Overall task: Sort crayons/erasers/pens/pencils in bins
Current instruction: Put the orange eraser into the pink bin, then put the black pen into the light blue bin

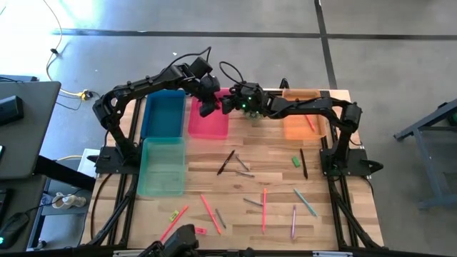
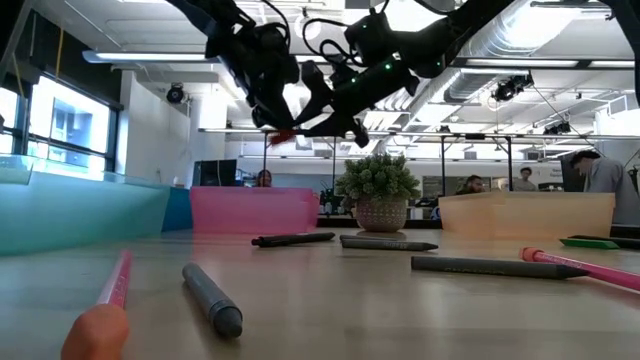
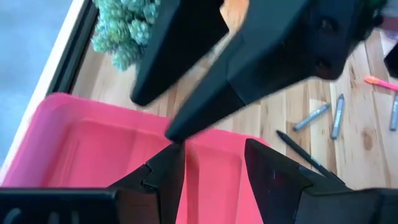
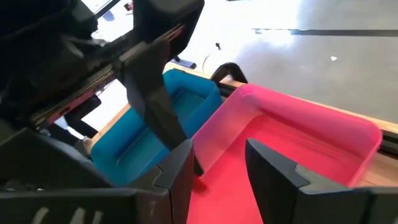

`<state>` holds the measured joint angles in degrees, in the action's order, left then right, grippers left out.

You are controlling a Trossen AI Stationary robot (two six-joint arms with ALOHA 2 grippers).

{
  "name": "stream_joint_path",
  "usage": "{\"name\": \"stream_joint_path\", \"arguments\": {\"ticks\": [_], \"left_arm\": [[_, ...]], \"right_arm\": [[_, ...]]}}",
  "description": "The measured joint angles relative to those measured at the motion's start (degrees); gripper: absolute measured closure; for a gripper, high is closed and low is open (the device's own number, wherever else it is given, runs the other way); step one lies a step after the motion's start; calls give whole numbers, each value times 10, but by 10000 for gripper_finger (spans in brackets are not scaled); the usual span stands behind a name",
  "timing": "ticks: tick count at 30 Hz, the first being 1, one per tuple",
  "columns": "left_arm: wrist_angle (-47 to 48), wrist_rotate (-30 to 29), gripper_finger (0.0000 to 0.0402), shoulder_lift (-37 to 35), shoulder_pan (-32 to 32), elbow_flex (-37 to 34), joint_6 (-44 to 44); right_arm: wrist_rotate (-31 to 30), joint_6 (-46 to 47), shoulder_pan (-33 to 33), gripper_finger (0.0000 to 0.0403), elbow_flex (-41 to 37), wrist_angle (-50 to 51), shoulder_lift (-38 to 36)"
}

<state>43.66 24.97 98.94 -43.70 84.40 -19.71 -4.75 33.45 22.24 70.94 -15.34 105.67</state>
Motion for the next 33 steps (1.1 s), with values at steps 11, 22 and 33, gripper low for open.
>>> {"name": "stream_joint_path", "arguments": {"ticks": [11, 22, 33], "left_arm": [[2, -69, 247, 0, 0, 0, 0], [69, -95, 247, -1, 6, -8, 36], [51, -71, 247, -20, 43, -68, 63]], "right_arm": [[13, -7, 1, 265, -1, 41, -8], [-9, -61, 1, 265, -1, 256, -94], [-11, -84, -23, 265, -1, 464, -153]]}}
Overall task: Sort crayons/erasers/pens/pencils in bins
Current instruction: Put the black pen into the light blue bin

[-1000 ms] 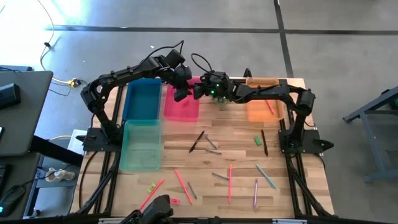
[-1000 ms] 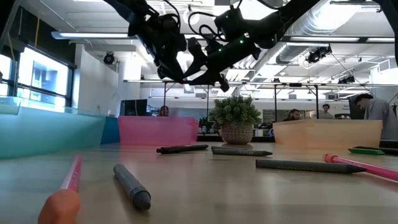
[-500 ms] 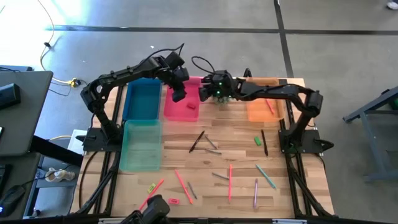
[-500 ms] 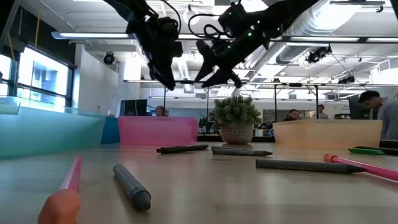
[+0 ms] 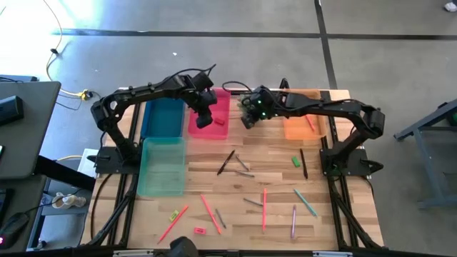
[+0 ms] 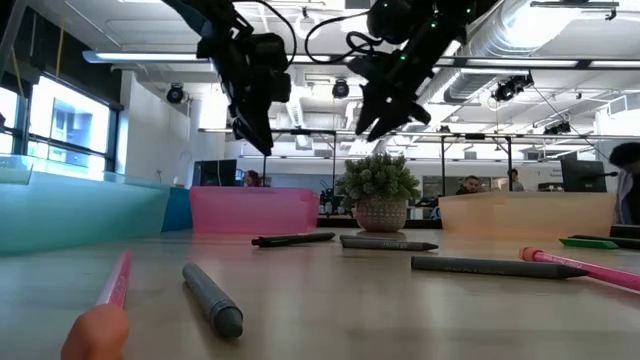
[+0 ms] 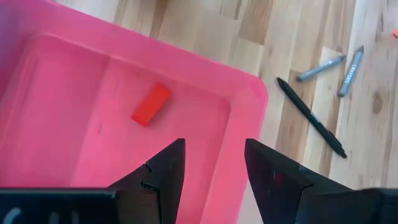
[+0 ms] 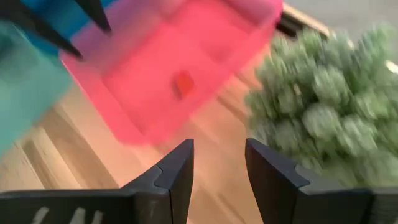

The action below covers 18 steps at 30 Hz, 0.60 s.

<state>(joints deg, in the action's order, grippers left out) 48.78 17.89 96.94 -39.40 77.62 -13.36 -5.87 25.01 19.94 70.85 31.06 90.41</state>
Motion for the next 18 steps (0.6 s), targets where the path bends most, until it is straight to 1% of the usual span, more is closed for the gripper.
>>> {"name": "stream_joint_path", "arguments": {"ticks": [7, 14, 18], "left_arm": [[-20, 0, 247, -21, 20, -1, 38], [-49, -9, 247, -22, 63, -1, 97], [-58, -46, 247, -22, 96, -1, 115]], "right_arm": [[-1, -27, -21, 265, 0, 111, -22], [8, -45, -54, 265, -26, 172, -50], [21, -42, -74, 265, -67, 185, -79]]}}
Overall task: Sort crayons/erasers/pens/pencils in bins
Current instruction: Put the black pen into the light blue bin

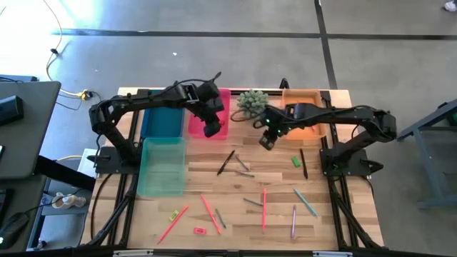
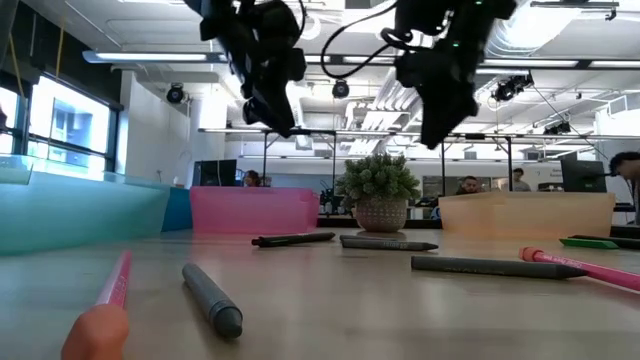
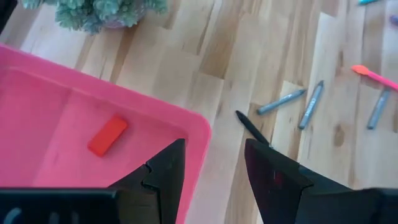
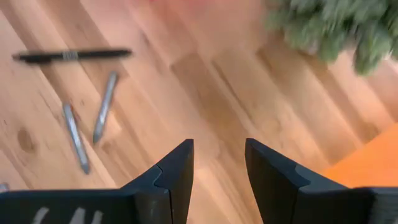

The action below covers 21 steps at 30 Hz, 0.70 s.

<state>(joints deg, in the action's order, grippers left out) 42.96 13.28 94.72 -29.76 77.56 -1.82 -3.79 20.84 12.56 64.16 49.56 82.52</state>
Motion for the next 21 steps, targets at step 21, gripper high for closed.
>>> {"name": "stream_joint_path", "arguments": {"ticks": [21], "left_arm": [[-60, -78, 248, -1, 148, 0, 152]], "right_arm": [[38, 394, -109, 265, -194, 25, -177]]}}
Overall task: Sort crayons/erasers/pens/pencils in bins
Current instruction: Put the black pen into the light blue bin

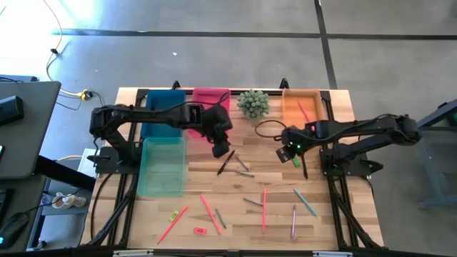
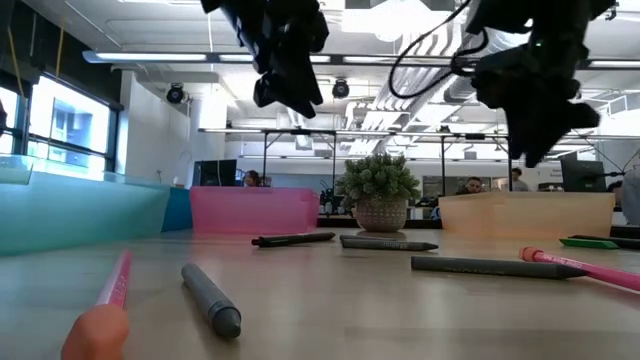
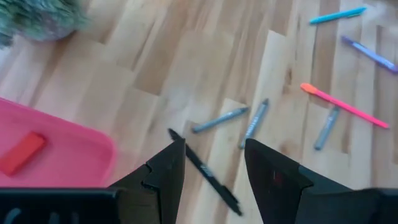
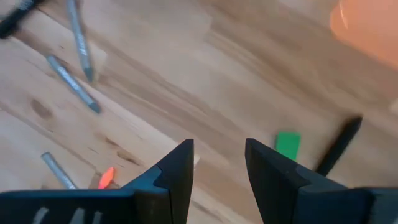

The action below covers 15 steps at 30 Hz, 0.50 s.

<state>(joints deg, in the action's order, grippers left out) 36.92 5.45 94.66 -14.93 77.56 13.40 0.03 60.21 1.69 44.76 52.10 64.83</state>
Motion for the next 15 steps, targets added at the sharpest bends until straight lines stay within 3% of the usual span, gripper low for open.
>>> {"name": "stream_joint_path", "arguments": {"ticks": [6, 15], "left_arm": [[7, -22, 248, -34, 34, 0, 31], [41, -115, 248, -110, 82, 0, 77]], "right_arm": [[7, 79, -50, 265, -28, 8, -4], [6, 169, -114, 265, -35, 23, -4]]}}
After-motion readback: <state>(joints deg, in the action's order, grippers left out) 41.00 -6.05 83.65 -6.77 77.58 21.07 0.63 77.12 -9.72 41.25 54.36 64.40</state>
